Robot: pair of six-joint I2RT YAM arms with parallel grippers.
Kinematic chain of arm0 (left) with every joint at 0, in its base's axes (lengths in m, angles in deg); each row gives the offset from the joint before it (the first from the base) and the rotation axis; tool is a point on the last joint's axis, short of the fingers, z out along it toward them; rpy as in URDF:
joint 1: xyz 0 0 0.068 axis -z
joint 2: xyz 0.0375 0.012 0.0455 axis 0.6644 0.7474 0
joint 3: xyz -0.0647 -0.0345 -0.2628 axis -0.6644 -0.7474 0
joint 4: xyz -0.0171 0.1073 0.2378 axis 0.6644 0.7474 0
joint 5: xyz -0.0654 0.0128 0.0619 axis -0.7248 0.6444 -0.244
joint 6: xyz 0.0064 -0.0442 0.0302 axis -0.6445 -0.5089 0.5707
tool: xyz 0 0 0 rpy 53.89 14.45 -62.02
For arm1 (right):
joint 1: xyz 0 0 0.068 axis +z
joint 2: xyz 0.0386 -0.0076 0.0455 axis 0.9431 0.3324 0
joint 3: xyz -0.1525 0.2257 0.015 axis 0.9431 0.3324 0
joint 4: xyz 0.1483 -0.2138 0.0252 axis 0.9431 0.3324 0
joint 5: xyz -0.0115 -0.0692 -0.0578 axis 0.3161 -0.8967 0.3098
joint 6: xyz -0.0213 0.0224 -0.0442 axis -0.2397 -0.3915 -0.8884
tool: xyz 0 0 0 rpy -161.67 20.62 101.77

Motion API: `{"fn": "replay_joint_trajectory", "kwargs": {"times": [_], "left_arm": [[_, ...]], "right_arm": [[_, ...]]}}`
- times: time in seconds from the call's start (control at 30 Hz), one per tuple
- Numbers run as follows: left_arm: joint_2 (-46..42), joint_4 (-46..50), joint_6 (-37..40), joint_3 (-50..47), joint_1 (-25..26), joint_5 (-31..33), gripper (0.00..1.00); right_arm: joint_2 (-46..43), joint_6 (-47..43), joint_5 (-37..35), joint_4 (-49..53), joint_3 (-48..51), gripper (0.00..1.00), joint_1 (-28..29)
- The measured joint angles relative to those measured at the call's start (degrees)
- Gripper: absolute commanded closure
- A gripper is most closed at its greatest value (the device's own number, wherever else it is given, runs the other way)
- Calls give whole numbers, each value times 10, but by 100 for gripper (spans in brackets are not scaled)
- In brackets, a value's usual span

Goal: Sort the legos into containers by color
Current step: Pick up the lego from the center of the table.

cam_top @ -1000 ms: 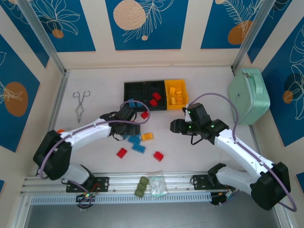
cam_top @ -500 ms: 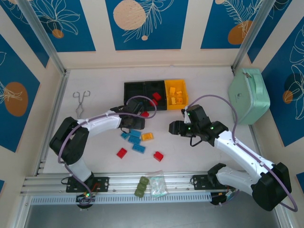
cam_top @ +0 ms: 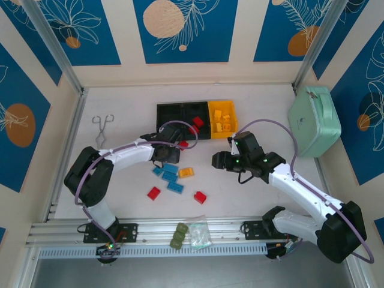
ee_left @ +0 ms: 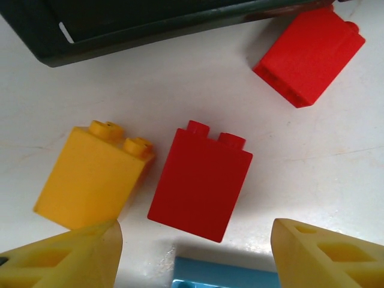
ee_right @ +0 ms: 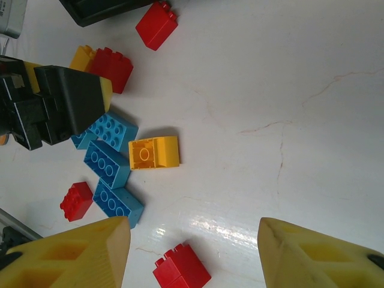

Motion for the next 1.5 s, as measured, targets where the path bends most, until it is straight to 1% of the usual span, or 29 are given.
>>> {"fn": "replay_joint_trajectory", "kwargs": {"times": [0.23, 0.4, 0.6, 0.87, 0.97, 1.03, 1.07, 1.13, 1.23, 1.37, 1.5], "left_arm": [[8, -6, 15, 6, -9, 2, 33], [23, -22, 16, 20, -10, -14, 33], [53, -30, 26, 26, -10, -31, 35], [58, -32, 30, 37, -8, -38, 41], [72, -32, 32, 49, -8, -38, 44], [85, -31, 36, 58, -8, -38, 48], [90, -31, 39, 61, -8, -38, 52], [98, -28, 44, 68, -8, -36, 64], [102, -21, 51, 76, -8, -36, 75], [101, -15, 56, 78, -8, -36, 83], [91, -3, 55, 78, -7, -37, 84]], "right_arm": [[5, 0, 0, -2, 0, 42, 0], [5, 4, 0, -3, 0, 42, 0], [4, 10, 0, -5, 5, 42, 0], [4, 17, 0, -9, 17, 42, 0], [4, 18, 0, -9, 17, 42, 0], [4, 17, 0, -9, 17, 42, 0], [4, 18, 0, -9, 17, 42, 0], [4, 18, 0, -9, 18, 42, 0], [4, 19, 0, -9, 19, 42, 0], [3, 19, 3, -15, 21, 42, 0], [-5, 19, 17, -26, 27, 42, 1]]}}
